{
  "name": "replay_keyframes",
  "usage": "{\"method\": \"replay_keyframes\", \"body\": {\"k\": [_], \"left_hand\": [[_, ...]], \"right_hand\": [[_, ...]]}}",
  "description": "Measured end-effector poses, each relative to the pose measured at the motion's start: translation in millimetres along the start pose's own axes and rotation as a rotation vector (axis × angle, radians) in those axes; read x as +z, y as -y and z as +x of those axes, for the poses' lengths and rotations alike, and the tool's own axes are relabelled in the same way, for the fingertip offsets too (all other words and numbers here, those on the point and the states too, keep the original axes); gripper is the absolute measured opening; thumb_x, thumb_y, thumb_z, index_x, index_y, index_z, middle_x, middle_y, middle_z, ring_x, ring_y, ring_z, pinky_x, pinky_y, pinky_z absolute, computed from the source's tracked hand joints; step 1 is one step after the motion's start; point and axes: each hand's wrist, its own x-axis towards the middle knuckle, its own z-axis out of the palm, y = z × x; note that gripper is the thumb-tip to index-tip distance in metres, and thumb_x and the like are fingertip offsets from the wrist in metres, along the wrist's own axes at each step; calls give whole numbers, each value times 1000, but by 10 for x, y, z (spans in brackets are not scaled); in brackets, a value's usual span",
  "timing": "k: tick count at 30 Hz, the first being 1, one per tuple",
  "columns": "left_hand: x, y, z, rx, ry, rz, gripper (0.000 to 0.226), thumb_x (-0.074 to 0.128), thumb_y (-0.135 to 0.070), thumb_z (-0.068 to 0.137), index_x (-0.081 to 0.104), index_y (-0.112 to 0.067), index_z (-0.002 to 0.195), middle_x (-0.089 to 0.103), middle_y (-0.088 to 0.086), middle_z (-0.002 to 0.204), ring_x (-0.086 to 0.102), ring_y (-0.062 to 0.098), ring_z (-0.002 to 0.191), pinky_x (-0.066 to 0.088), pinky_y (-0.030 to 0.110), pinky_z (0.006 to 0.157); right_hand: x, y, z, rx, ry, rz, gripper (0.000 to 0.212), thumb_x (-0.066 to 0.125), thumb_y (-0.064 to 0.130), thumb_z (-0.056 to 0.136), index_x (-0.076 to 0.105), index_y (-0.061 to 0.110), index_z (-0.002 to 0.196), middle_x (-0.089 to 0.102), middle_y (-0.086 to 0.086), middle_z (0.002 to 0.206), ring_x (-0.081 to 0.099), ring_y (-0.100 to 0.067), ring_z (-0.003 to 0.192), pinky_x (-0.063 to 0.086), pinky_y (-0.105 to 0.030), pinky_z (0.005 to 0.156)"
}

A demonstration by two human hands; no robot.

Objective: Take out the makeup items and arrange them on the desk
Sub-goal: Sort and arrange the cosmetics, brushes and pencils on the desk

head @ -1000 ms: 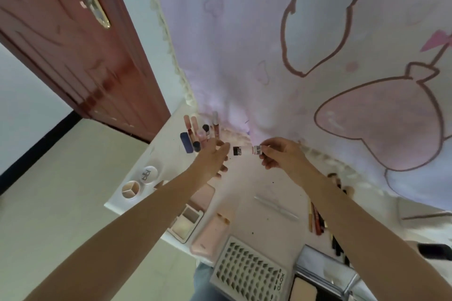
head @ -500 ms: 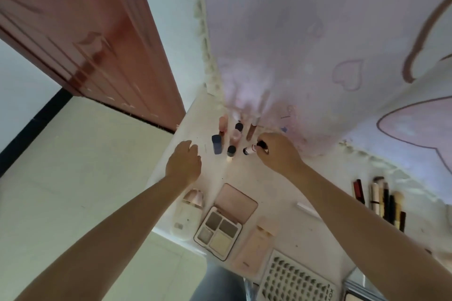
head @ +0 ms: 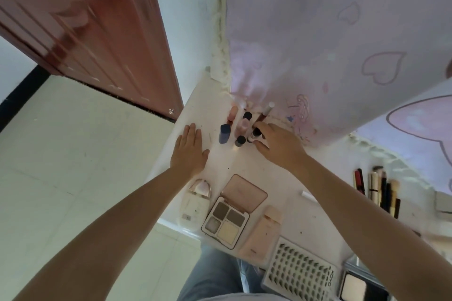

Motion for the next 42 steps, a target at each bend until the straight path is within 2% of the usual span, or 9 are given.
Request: {"method": "replay_keyframes", "body": {"k": [9, 12, 16, 21, 23, 25, 28, 34, 42], "left_hand": [[66, -248, -394, 109, -115, -49, 58, 31, -27, 98, 9, 0, 144, 3, 15, 155, -2, 27, 143, 3, 35, 116], [64, -517, -708, 157, -264, -190, 50, 43, -17, 94, 31, 8, 136, 27, 24, 147, 17, 35, 140, 17, 41, 114], [104, -1003, -1021, 341, -457, -168, 42, 47, -13, 83, 54, 16, 113, 56, 32, 118, 49, 50, 114, 42, 58, 90], [301, -1695, -1091, 521, -394, -81, 41, 65, -4, 71, 59, 11, 109, 61, 27, 114, 56, 43, 110, 46, 52, 88], [404, -1950, -1055, 545, -304, -45, 45, 58, -7, 81, 50, 8, 122, 51, 25, 129, 47, 38, 124, 41, 41, 100], [540, -2125, -999, 442, -178, -23, 50, 41, -16, 92, 30, -2, 139, 30, 14, 146, 26, 24, 137, 29, 32, 108], [667, -2294, -936, 308, -84, 26, 52, 40, -17, 91, 23, -8, 139, 25, 9, 145, 24, 23, 133, 34, 33, 100], [627, -2462, -796, 127, 40, -43, 39, 42, -3, 87, 39, -7, 126, 41, 11, 129, 39, 29, 117, 38, 33, 92], [506, -2312, -771, 158, -18, -282, 39, 44, 9, 84, 57, -5, 118, 52, 13, 120, 50, 26, 112, 38, 23, 89]], "right_hand": [[110, -401, -729, 118, 47, 195, 39, 49, 18, 90, 45, 12, 128, 60, -7, 108, 58, -22, 92, 41, -26, 77], [74, -743, -1092, 243, -46, 253, 26, 52, 11, 88, 58, 4, 113, 65, -11, 101, 61, -25, 88, 43, -28, 79], [-21, -1269, -1562, 374, -86, 209, 20, 54, 7, 87, 63, -2, 103, 68, -19, 95, 63, -32, 87, 45, -33, 79], [57, -1548, -1839, 373, 189, 123, 26, 50, 17, 90, 60, 9, 113, 63, -11, 114, 58, -26, 103, 42, -30, 88], [100, -1558, -1866, 315, 235, 99, 28, 46, 19, 92, 57, 10, 116, 60, -10, 117, 57, -24, 105, 42, -30, 89], [142, -1548, -1885, 243, 280, 89, 31, 44, 20, 92, 54, 10, 120, 59, -10, 118, 54, -23, 107, 41, -28, 88], [207, -1518, -1896, 166, 325, 59, 32, 43, 21, 93, 53, 7, 120, 57, -11, 117, 53, -24, 107, 43, -31, 90], [247, -1548, -1898, 173, 347, 52, 30, 37, 20, 94, 56, 5, 112, 58, -13, 108, 56, -26, 96, 48, -36, 81], [123, -1661, -1785, 155, 285, 204, 30, 44, 18, 93, 54, 8, 120, 56, -12, 116, 54, -24, 102, 41, -26, 80]]}}
